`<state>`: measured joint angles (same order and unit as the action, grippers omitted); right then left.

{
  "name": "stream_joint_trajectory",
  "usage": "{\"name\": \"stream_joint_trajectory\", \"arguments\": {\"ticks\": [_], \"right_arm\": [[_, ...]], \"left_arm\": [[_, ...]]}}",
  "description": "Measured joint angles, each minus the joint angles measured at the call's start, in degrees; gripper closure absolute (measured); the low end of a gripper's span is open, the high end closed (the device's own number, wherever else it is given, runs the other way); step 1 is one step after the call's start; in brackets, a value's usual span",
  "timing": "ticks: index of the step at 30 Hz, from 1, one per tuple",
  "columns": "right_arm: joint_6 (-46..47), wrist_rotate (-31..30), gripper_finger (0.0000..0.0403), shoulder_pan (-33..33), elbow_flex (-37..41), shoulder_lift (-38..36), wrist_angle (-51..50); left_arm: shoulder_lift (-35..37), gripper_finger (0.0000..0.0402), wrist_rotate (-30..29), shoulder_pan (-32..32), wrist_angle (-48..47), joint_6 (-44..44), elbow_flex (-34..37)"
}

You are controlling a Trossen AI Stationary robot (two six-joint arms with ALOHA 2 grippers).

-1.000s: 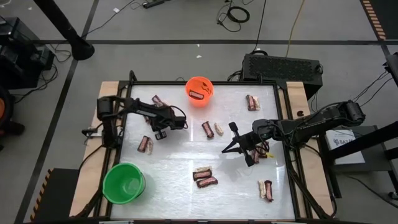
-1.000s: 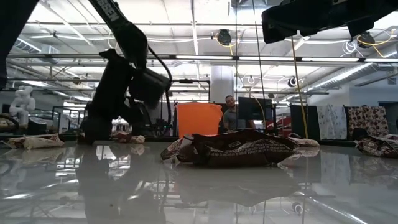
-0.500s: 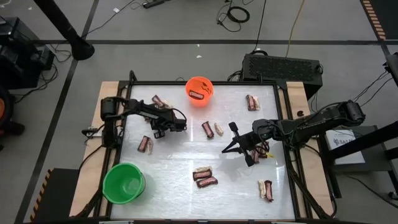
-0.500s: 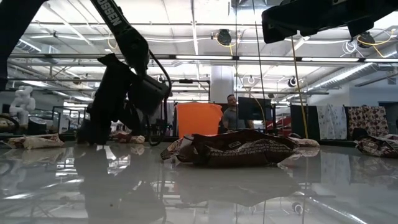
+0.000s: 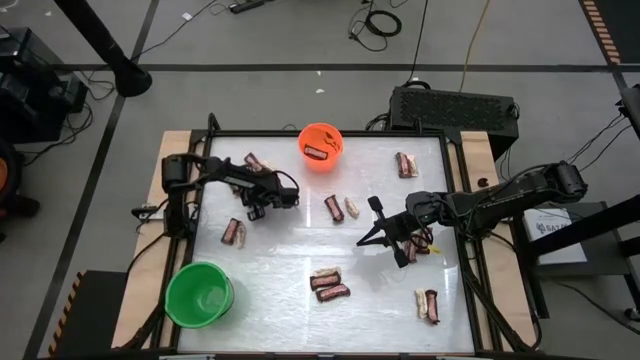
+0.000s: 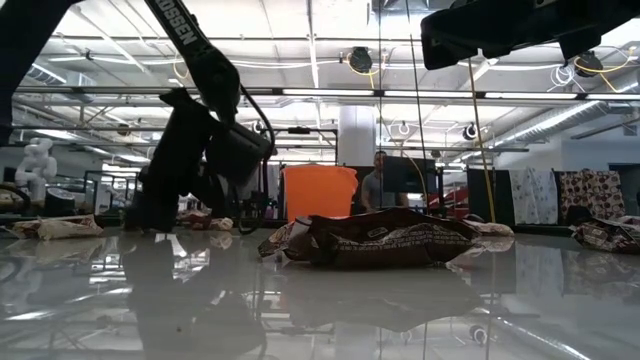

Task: Sort candy by brand, put in halloween buckets
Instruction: Put the brown chocolate bar into the orange bucket

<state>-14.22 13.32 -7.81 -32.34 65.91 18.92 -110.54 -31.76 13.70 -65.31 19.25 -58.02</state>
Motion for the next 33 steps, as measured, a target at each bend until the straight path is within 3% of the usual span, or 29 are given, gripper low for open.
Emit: {"name": "stream_joint_trajectory", "arguments": {"ticks": [5,16,26,33], "right_arm": [[0.0,0.0,0.0403,0.0,0.0,0.0,0.0],[0.0,0.0,0.0403,0.0,0.0,0.0,0.0],[0.0,0.0,0.0403,0.0,0.0,0.0,0.0],[0.0,0.0,0.0403,0.0,0.0,0.0,0.0]], "left_arm": [[0.0,0.0394,0.0,0.7,0.1,0.0,0.2],[0.0,0.0399,-2.6,-2.8,-4.6,0.0,-5.9],[0.0,0.0401,-6.7,-8.0,-10.2,-3.1,-23.2],[1.3,0.0401,-5.6,-7.9,-3.9,-14.4,-38.8]]}}
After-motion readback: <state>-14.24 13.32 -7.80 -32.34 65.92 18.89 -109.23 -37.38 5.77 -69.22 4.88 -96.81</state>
